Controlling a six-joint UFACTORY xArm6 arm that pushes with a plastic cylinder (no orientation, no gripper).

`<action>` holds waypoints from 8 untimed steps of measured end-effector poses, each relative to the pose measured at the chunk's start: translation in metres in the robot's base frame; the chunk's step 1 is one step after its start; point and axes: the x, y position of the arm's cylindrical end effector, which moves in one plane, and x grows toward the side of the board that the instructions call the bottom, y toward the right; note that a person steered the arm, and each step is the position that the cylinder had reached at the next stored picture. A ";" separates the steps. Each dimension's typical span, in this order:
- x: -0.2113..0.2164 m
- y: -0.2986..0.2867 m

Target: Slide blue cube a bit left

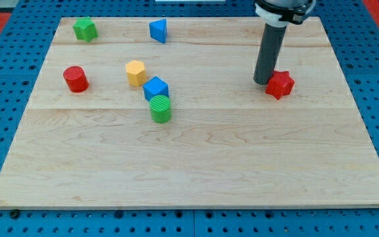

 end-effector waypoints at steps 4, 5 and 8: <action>0.015 -0.066; 0.015 -0.074; 0.017 -0.162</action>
